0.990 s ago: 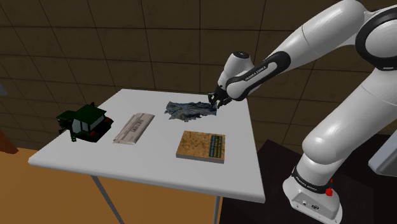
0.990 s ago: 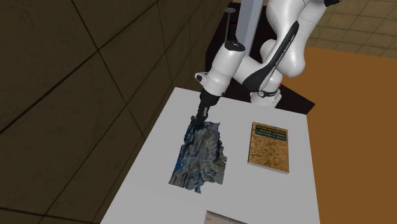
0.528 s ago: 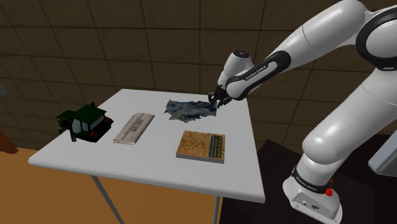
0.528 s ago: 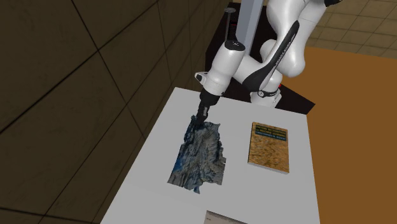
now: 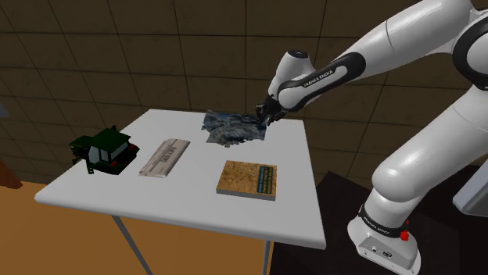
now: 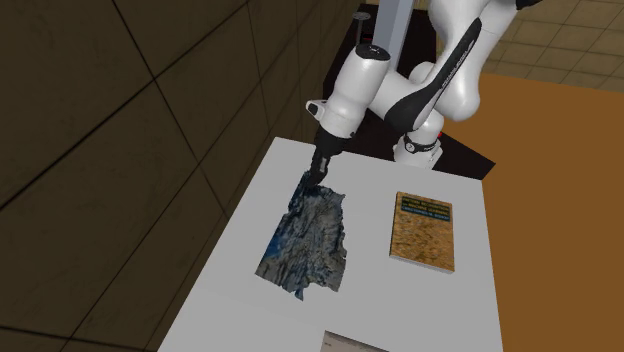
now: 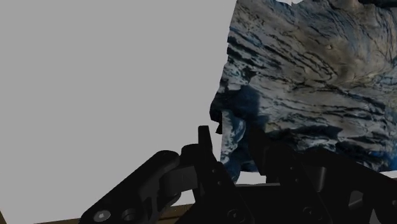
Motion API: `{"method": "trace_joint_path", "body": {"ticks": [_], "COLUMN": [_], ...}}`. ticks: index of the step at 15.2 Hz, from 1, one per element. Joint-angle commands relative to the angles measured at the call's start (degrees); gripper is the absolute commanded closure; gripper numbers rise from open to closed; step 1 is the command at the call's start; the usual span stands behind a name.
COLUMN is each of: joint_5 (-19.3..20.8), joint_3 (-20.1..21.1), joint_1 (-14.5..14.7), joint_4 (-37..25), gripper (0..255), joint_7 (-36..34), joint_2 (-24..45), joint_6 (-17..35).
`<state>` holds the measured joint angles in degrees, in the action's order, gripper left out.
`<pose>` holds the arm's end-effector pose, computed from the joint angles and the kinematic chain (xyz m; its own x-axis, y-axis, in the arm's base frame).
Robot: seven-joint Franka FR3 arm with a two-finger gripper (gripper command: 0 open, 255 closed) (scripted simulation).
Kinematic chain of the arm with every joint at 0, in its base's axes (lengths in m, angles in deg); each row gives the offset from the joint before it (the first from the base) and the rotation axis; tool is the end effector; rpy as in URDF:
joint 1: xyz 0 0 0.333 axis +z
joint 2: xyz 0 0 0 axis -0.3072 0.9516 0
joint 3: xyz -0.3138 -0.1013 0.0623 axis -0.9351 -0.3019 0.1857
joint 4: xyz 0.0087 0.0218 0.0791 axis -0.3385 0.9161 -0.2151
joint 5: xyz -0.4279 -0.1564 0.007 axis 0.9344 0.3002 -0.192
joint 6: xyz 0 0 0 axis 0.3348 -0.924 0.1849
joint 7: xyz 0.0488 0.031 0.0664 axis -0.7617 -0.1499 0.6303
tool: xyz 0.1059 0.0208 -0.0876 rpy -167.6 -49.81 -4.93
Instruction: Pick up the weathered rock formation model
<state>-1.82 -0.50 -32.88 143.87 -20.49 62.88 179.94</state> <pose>0.5245 -0.0280 0.3729 0.6144 -0.7207 0.3210 -0.6864 -0.6889 -0.2330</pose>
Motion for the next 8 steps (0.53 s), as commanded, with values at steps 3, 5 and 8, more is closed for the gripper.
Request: {"method": "trace_joint_path", "body": {"ticks": [3, 5, 8], "joint_5": [-0.59, -0.8, -0.9], "joint_3": [-0.43, -0.6, -0.69], "joint_1": [0.29, 0.39, 0.45], "joint_4": [-1.58, -2.52, -3.08], "gripper": [255, 255, 255], "joint_7": [0.61, 0.83, 0.94], "joint_2": [-1.84, -2.61, -3.03], "joint_6": [-3.37, -5.07, -6.05]}}
